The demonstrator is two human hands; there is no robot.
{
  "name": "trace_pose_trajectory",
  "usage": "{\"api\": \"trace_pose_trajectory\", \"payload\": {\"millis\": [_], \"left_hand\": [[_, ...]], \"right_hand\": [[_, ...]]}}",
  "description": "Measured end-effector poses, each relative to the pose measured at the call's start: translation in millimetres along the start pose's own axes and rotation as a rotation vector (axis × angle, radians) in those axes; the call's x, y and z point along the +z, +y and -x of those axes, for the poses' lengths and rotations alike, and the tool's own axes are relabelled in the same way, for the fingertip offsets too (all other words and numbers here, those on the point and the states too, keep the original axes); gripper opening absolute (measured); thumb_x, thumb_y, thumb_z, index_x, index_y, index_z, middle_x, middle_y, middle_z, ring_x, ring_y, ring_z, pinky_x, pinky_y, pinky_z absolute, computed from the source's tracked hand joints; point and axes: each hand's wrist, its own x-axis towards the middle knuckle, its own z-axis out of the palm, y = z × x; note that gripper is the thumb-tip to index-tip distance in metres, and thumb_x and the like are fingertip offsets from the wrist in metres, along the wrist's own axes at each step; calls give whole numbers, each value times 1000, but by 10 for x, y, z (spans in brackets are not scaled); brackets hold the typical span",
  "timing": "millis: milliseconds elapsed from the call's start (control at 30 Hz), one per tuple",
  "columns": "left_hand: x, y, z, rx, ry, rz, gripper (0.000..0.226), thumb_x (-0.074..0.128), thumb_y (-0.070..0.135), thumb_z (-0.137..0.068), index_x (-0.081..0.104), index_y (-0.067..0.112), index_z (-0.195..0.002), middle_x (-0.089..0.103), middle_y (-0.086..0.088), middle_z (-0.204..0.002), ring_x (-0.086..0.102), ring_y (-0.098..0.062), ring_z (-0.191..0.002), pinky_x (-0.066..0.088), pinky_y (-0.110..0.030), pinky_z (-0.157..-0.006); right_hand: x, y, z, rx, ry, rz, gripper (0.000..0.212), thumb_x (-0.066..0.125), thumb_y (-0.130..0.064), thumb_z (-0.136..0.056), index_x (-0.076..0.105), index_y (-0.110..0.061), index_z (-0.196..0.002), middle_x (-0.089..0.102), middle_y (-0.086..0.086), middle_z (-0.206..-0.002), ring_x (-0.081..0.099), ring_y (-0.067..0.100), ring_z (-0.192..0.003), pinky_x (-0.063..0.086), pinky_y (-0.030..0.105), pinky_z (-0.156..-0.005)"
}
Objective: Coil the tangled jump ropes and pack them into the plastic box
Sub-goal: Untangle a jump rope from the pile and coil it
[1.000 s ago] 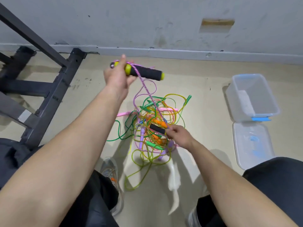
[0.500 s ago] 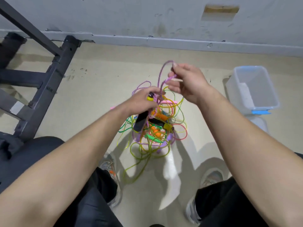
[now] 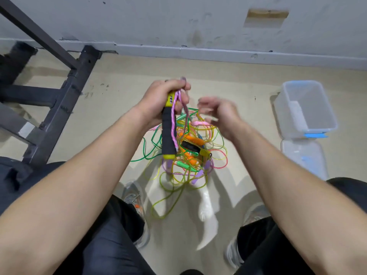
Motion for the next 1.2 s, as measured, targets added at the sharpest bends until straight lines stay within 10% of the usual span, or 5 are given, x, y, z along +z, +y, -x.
{"api": "trace_pose_trajectory", "payload": {"millis": [200,667,900,1067,1200], "left_hand": [[40,298,25,-22,-60,243,18,44,20,-101,58,14,-93,57,4,-58,42,-7,-36,32,-21,-43],[-767,-168,-261,66,552,218,7,57,4,-88,60,4,-82,52,-3,-56,43,-16,-43,40,-22,-45],[-680,49,-338,137,565,211,8,58,4,-88,63,5,-81,52,-3,-58,44,-18,-44,41,-24,-49],[-635,87,-354,148,579,201,11,58,3,-88,62,5,-79,52,-4,-56,42,-18,-43,41,-24,-47],[-760,48,-338,109,603,248,7,57,4,-89,59,5,-82,50,-2,-55,41,-16,-43,40,-22,-46]], "right_hand": [[322,841,248,-100,-405,609,15,58,-12,-89,69,-2,-91,70,7,-90,58,12,-82,46,26,-79],[-385,194,259,-407,203,199,39,55,11,-81,62,-19,-103,59,5,-92,59,14,-61,49,28,-52],[-479,177,377,-662,256,948,71,59,4,-72,49,-23,-136,49,0,-128,54,6,-92,45,29,-77],[-554,299,369,-828,624,738,45,55,-1,-80,53,-15,-122,48,4,-124,53,15,-63,42,30,-66],[-852,454,135,-468,558,753,21,51,-6,-85,62,-21,-94,66,2,-98,62,27,-86,49,36,-78]]}}
